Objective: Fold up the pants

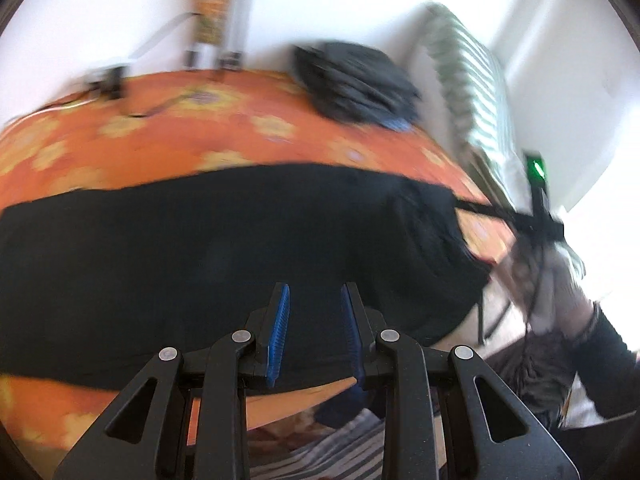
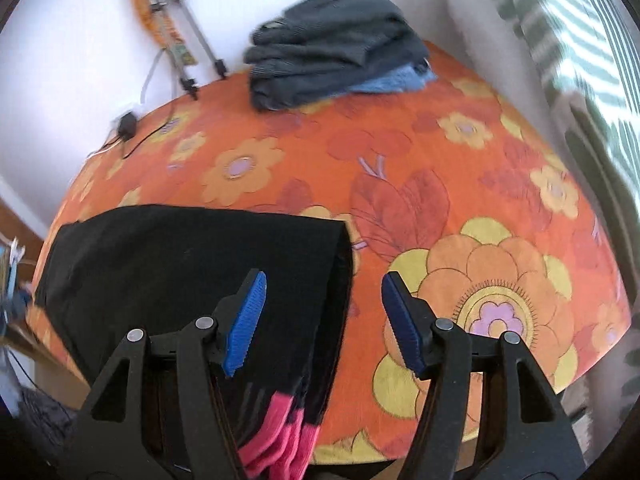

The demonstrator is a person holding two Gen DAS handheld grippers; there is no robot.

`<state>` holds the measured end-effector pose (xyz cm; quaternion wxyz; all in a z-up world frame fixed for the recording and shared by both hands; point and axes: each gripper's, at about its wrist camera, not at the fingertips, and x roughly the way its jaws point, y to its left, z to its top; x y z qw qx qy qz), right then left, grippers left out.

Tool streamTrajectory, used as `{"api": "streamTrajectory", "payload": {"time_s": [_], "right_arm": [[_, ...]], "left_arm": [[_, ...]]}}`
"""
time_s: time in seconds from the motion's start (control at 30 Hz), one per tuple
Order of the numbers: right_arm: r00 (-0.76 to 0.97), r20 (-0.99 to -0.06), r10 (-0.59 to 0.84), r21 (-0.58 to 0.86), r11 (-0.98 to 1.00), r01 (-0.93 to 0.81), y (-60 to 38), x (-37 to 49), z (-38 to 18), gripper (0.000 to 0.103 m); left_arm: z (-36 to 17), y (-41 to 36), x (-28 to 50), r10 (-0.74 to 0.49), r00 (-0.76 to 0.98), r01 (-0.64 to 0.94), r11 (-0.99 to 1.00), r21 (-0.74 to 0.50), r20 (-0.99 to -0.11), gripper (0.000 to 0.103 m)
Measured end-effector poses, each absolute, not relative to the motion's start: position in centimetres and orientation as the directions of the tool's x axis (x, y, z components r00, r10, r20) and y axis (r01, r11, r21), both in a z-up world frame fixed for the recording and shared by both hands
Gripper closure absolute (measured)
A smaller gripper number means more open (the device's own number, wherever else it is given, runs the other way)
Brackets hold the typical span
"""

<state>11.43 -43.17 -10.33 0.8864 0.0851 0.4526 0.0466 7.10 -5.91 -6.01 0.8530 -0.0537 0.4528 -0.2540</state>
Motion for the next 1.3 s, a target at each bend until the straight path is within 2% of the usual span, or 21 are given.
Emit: {"api": "streamTrajectory", "payload": {"time_s": [0.17, 0.4, 0.43, 0.5, 0.57, 0.6, 0.7, 0.8, 0.9, 0.97, 1.03, 1.1, 1.17, 1.3], "right_arm": [[0.556, -0.815, 0.163, 0.222, 0.974, 0.039, -44.7, 13.2, -11.5, 0.034], [0.536, -0.802, 0.261, 0.322, 0.946, 0.021, -45.1, 14.9, -12.5, 0.036], [0.534, -0.801, 0.270, 0.329, 0.944, 0.017, -45.0, 15.0, -12.5, 0.041], [0.521, -0.792, 0.319, 0.368, 0.930, -0.010, -44.5, 15.2, -12.6, 0.073], [0.525, -0.789, 0.318, 0.364, 0.931, -0.016, -44.0, 15.1, -12.4, 0.082], [0.536, -0.788, 0.302, 0.346, 0.938, -0.020, -43.7, 14.9, -12.0, 0.092], [0.583, -0.760, 0.289, 0.332, 0.943, -0.033, -43.5, 13.7, -10.5, 0.101], [0.635, -0.735, 0.238, 0.278, 0.960, -0.038, -43.5, 12.5, -8.7, 0.101], [0.603, -0.789, 0.118, 0.118, 0.992, -0.039, -41.9, 12.7, -9.3, 0.100], [0.581, -0.808, 0.097, 0.089, 0.995, -0.042, -41.5, 12.9, -9.6, 0.098], [0.597, -0.798, 0.086, 0.080, 0.996, -0.037, -41.4, 12.9, -8.5, 0.085], [0.655, -0.751, 0.082, 0.050, 0.996, -0.067, -40.8, 12.7, -6.5, 0.056], [0.680, -0.722, 0.128, 0.054, 0.990, -0.129, -39.3, 13.2, -5.2, 0.050], [0.644, -0.714, 0.275, 0.129, 0.956, -0.265, -35.0, 15.4, -4.2, 0.050]], "left_arm": [[-8.7, -11.8, 7.6, -0.539, 0.369, 0.475, 0.810, -0.344, -0.758, 0.078], [-11.3, -15.2, 7.6, -0.567, 0.285, 0.513, 0.771, -0.377, -0.773, 0.078], [-11.7, -15.6, 7.5, -0.572, 0.278, 0.517, 0.766, -0.381, -0.771, 0.078], [-12.0, -16.2, 7.2, -0.582, 0.275, 0.521, 0.759, -0.390, -0.766, 0.078], [-12.3, -16.6, 7.0, -0.594, 0.273, 0.526, 0.751, -0.399, -0.757, 0.078], [-12.2, -16.8, 6.9, -0.594, 0.275, 0.535, 0.748, -0.393, -0.756, 0.078], [-12.1, -16.9, 6.8, -0.589, 0.276, 0.555, 0.743, -0.374, -0.760, 0.078], [-12.0, -16.5, 6.8, -0.599, 0.255, 0.559, 0.732, -0.390, -0.759, 0.078], [-11.5, -16.2, 7.5, -0.601, 0.243, 0.550, 0.732, -0.402, -0.762, 0.078], [-10.1, -14.6, 7.8, -0.593, 0.270, 0.552, 0.741, -0.383, -0.758, 0.078], [-8.6, -12.4, 8.4, -0.581, 0.301, 0.538, 0.758, -0.368, -0.756, 0.078], [-7.0, -9.4, 9.9, -0.542, 0.357, 0.503, 0.798, -0.332, -0.760, 0.078], [-6.0, -6.8, 11.6, -0.493, 0.415, 0.459, 0.839, -0.293, -0.765, 0.078], [-4.3, -1.5, 14.9, -0.412, 0.519, 0.350, 0.902, -0.253, -0.749, 0.078]]}}
